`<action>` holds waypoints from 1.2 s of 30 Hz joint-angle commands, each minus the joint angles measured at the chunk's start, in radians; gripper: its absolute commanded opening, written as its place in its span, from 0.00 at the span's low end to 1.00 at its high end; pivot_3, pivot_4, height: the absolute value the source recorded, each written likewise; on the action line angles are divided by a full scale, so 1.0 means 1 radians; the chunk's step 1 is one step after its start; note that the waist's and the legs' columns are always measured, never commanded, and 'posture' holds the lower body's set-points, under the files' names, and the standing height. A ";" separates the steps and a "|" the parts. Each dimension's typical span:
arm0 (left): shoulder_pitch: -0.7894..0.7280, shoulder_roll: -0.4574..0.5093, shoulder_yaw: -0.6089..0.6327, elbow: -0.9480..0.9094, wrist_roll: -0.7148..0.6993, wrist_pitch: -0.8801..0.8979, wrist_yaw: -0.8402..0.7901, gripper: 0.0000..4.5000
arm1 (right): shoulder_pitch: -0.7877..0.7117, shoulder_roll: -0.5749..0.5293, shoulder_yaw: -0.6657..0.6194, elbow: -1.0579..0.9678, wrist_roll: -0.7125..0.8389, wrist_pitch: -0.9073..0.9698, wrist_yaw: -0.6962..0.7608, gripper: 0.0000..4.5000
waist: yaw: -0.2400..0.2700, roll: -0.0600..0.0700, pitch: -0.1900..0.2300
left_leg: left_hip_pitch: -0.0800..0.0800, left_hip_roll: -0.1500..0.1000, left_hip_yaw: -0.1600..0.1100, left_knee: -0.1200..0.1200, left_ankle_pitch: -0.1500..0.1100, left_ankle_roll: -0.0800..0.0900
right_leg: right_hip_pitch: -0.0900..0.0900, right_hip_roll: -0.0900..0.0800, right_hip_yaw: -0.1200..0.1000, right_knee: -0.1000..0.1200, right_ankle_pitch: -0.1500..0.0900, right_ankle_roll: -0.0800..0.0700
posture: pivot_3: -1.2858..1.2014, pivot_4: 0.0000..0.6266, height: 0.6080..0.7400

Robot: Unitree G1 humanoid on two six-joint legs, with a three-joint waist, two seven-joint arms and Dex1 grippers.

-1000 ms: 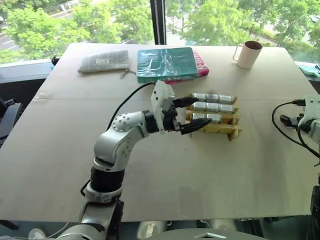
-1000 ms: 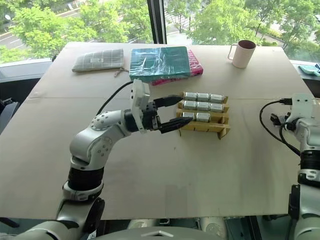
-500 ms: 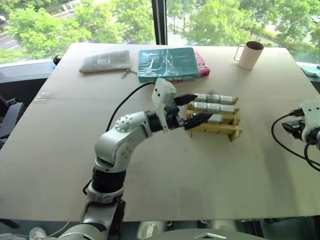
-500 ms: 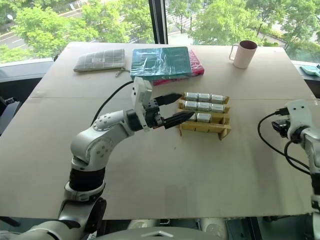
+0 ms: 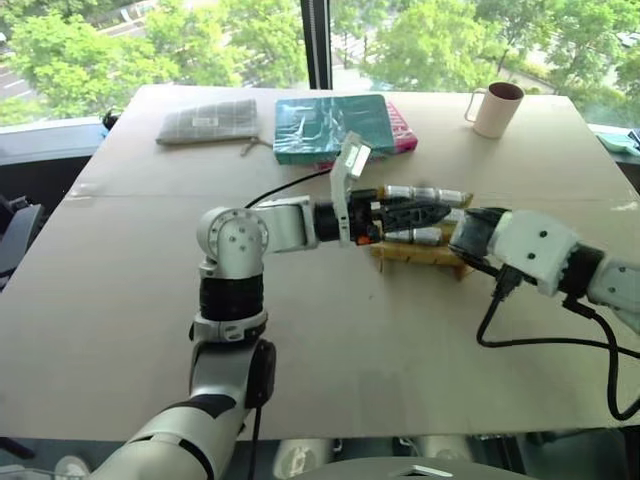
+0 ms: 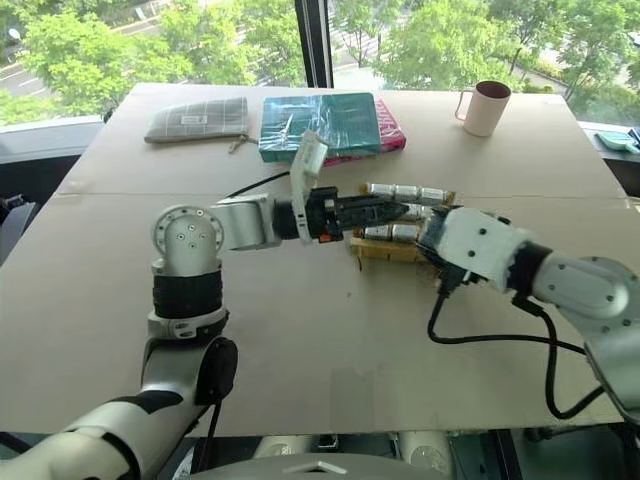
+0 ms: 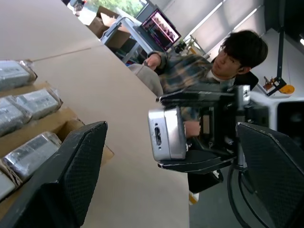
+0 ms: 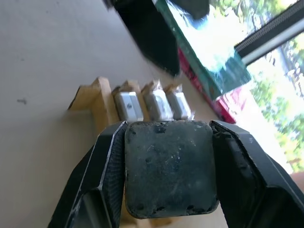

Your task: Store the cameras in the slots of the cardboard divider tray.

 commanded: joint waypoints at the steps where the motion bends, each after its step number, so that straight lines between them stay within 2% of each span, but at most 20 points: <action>1: -0.029 0.010 -0.018 -0.021 -0.025 0.017 -0.016 1.00 | -0.030 0.000 0.033 -0.028 -0.047 -0.014 -0.007 0.45 | 0.002 0.000 0.000 | 0.000 0.000 0.000 0.000 0.000 0.000 | 0.000 0.000 0.000 0.000 0.000 0.000 | 0.52 0.24 1.00; 11: -0.024 0.011 -0.070 -0.005 0.016 -0.023 -0.011 1.00 | -0.141 0.076 0.106 -0.021 -0.055 0.040 -0.005 0.45 | -0.002 0.000 0.000 | -0.001 0.000 0.000 0.000 0.000 -0.001 | 0.000 0.000 0.000 -0.001 0.000 0.000 | 0.52 0.24 1.00; 14: -0.024 -0.002 -0.066 -0.001 0.017 -0.029 0.000 0.82 | -0.151 0.083 0.105 -0.033 -0.057 0.056 -0.001 0.45 | -0.001 0.000 0.000 | -0.001 0.000 0.000 0.000 0.001 -0.001 | 0.000 0.000 -0.001 -0.001 0.000 0.000 | 0.52 0.24 1.00; 16: -0.026 -0.007 -0.060 0.000 0.013 -0.029 0.003 0.62 | -0.151 0.084 0.103 -0.039 -0.057 0.062 0.000 0.45 | -0.002 0.000 0.000 | -0.001 0.000 0.000 0.000 0.000 -0.001 | 0.000 0.000 -0.001 -0.001 0.000 0.000 | 0.52 0.24 1.00; 19: -0.029 -0.009 -0.054 0.003 0.010 -0.030 0.004 0.26 | -0.148 0.089 0.100 -0.044 -0.053 0.071 -0.001 0.45 | -0.003 0.000 0.000 | -0.001 0.000 0.000 0.000 0.000 -0.001 | 0.000 0.000 -0.001 -0.001 0.000 0.000 | 0.52 0.24 1.00; 20: -0.033 -0.011 -0.048 0.008 0.007 -0.029 0.006 0.18 | -0.143 0.090 0.097 -0.048 -0.052 0.072 -0.001 0.45 | -0.003 0.000 0.000 | -0.001 0.000 0.000 0.000 0.000 -0.001 | 0.000 0.000 -0.001 -0.001 0.000 0.000 | 0.52 0.24 1.00; 24: -0.042 -0.006 -0.044 0.020 0.008 -0.033 -0.002 0.19 | -0.107 0.101 0.062 -0.059 -0.020 0.082 0.007 0.45 | -0.001 0.000 0.000 | -0.001 0.000 0.000 0.000 0.000 -0.001 | 0.000 0.000 -0.001 -0.001 0.000 0.000 | 0.52 0.24 1.00; 25: -0.043 -0.002 -0.046 0.021 0.010 -0.038 -0.008 0.19 | -0.098 0.111 0.047 -0.060 -0.005 0.088 0.007 0.66 | -0.002 0.000 0.000 | -0.001 0.000 0.000 0.000 0.000 -0.001 | 0.000 0.000 -0.001 -0.001 0.000 0.000 | 0.52 0.24 1.00; 26: -0.047 0.006 -0.052 0.024 0.017 -0.049 -0.017 0.19 | -0.081 0.121 0.021 -0.059 0.011 0.094 0.005 0.69 | -0.002 0.000 0.000 | -0.001 0.000 0.000 0.000 0.000 -0.001 | 0.000 0.000 -0.001 -0.001 0.000 0.000 | 0.52 0.24 1.00; 27: -0.055 0.024 -0.071 0.029 0.036 -0.077 -0.045 0.19 | -0.048 0.132 -0.017 -0.050 0.013 0.094 -0.008 0.83 | 0.000 0.000 0.000 | -0.001 0.000 0.000 0.000 0.000 -0.001 | 0.000 0.000 -0.001 -0.001 0.000 0.000 | 0.52 0.24 1.00; 29: -0.077 0.070 -0.120 0.048 0.088 -0.153 -0.118 0.19 | 0.020 0.167 -0.104 -0.029 0.044 0.117 -0.028 1.00 | 0.001 0.000 0.000 | -0.001 0.000 -0.001 0.000 0.000 -0.001 | 0.000 0.000 -0.002 -0.001 0.000 0.000 | 0.52 0.24 1.00; 32: -0.141 0.148 -0.229 0.149 0.209 -0.310 -0.272 0.19 | 0.176 0.247 -0.291 0.003 0.160 0.055 0.025 1.00 | 0.010 0.000 0.000 | -0.001 0.000 -0.001 0.000 0.000 -0.001 | 0.000 0.000 -0.003 -0.001 0.000 -0.001 | 0.52 0.24 1.00; 36: -0.248 0.187 -0.372 0.350 0.388 -0.590 -0.522 0.19 | 0.338 0.220 -0.476 0.075 0.249 0.005 0.158 1.00 | 0.021 0.002 0.001 | -0.001 -0.002 0.002 -0.001 0.000 -0.001 | 0.000 0.003 -0.002 -0.002 0.000 0.000 | 0.52 0.24 1.00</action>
